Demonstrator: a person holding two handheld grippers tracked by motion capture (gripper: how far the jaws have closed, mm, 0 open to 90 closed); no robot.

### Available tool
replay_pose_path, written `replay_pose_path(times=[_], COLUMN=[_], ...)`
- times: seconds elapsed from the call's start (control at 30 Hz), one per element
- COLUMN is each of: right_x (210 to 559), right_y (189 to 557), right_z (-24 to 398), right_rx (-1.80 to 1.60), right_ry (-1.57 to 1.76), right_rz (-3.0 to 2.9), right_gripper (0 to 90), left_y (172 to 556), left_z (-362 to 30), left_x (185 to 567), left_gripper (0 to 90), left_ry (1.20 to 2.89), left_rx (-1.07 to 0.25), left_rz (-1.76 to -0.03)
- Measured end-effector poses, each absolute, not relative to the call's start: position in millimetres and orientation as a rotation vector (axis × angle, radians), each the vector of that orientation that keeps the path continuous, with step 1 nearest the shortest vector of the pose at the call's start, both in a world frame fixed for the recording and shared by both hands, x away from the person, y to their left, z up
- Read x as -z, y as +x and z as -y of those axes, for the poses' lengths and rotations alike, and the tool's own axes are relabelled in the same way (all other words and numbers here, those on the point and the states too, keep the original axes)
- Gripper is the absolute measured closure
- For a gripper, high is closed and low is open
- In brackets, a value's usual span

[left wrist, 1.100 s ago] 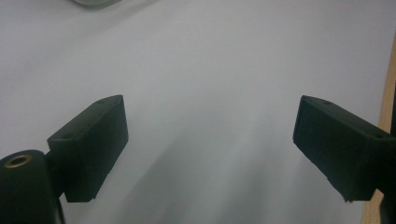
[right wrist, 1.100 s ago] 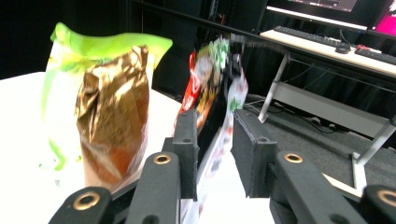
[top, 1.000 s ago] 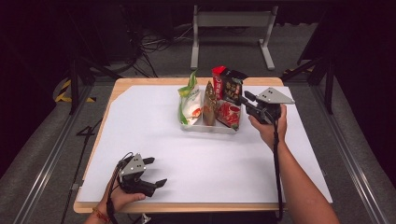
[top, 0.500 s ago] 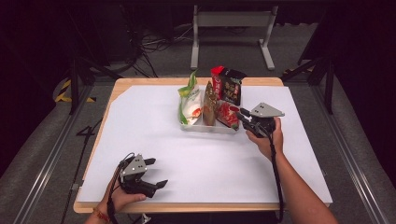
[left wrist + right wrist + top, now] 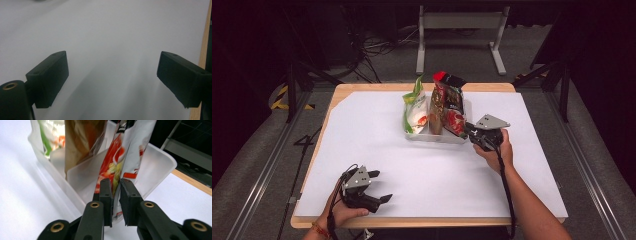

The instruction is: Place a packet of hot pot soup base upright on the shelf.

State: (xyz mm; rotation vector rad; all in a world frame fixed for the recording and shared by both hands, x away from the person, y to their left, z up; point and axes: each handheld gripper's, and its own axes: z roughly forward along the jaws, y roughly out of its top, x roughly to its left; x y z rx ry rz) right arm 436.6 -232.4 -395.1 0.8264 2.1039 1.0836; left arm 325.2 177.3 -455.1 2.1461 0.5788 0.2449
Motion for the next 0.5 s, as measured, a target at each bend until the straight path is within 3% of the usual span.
replay_pose_path(times=[0.2,0.27,0.5], right_x=[411.3,410.0,403.0], right_y=[437.7,439.2,433.5], right_z=[226.4,233.8,237.8], right_rx=[-0.978,-1.109,-1.107], right_ry=[0.795,0.864,0.841], right_rz=[-2.171,-2.139,-2.121], right_gripper=[84.8,85.5,81.8], left_y=[325.0,325.7,325.1], left_z=[-177.2,-177.9,-177.7], left_x=[455.2,455.2,455.2], left_gripper=[11.0,11.0,11.0], left_ry=[2.147,2.139,2.138], left_rx=[-0.244,-0.238,-0.236], left_rz=[-0.576,-0.581,-0.581])
